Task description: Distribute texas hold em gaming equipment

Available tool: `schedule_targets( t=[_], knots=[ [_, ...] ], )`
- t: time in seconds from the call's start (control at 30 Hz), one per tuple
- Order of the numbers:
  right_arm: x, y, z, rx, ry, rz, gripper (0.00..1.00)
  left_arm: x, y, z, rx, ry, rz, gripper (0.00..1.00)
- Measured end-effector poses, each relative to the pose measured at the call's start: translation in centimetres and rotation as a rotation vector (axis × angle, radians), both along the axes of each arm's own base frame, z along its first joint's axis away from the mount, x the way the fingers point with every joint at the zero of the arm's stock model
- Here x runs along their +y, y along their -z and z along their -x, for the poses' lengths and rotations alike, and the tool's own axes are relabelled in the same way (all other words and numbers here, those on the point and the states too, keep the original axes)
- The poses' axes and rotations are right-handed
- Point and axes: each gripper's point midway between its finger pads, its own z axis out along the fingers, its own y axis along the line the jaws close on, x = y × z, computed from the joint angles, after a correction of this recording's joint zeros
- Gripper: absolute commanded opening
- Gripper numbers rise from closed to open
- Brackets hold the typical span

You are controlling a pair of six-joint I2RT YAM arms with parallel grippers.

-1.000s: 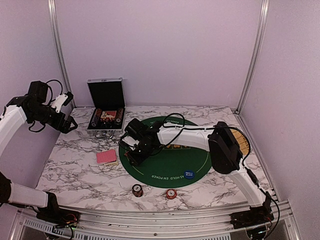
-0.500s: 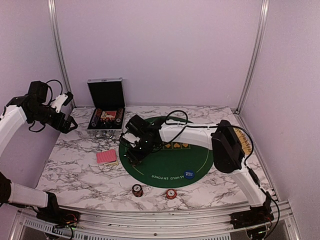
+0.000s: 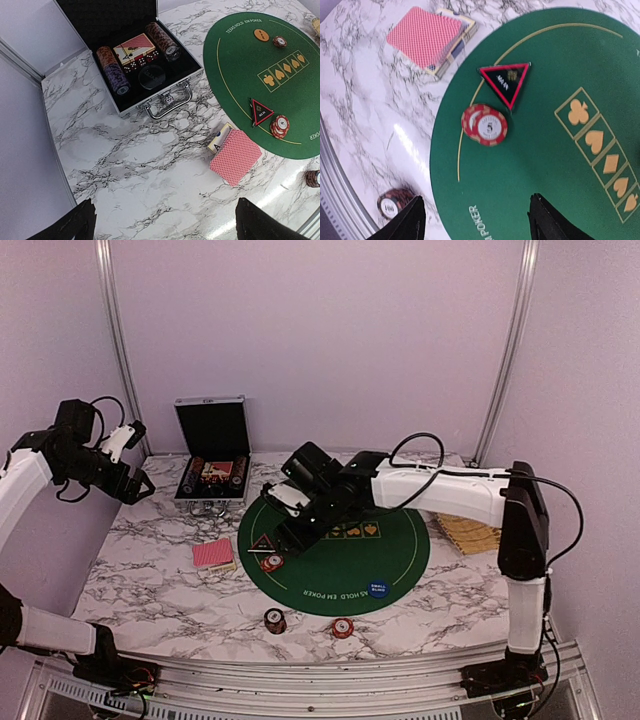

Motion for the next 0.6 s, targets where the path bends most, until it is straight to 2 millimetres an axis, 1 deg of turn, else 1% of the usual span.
schedule_targets(
  t=[0.07,0.13,0.23,0.3,0.37,0.47,0.6],
  knots=[
    [-2.2,0.1,1.5,0.02,0.001,0.022,0.71,0.0,0.0,0.0,0.0,0.001,0.0,0.99],
    [-4.5,0.6,3.1,0.044,0.007,0.055,0.74,0.0,0.0,0.0,0.001,0.001,0.0,0.99],
    [-7.8,1.8,5.5,0.083,0.019,0.111,0.79,-0.1,0.1,0.0,0.002,0.003,0.002,0.99],
    [-9.5,2.6,7.1,0.11,0.022,0.145,0.83,-0.1,0.2,-0.1,0.005,0.005,0.002,0.99],
    [-10.2,3.2,8.6,0.129,0.019,0.166,0.84,-0.1,0.3,-0.1,0.009,0.008,0.005,0.99],
    [-10.4,4.1,11.0,0.147,-0.011,0.194,0.84,-0.2,0.3,-0.1,0.011,0.01,0.007,0.99],
    [-10.5,5.4,12.9,0.169,-0.034,0.221,0.84,-0.2,0.3,-0.1,0.013,0.012,0.01,0.99]
  ],
)
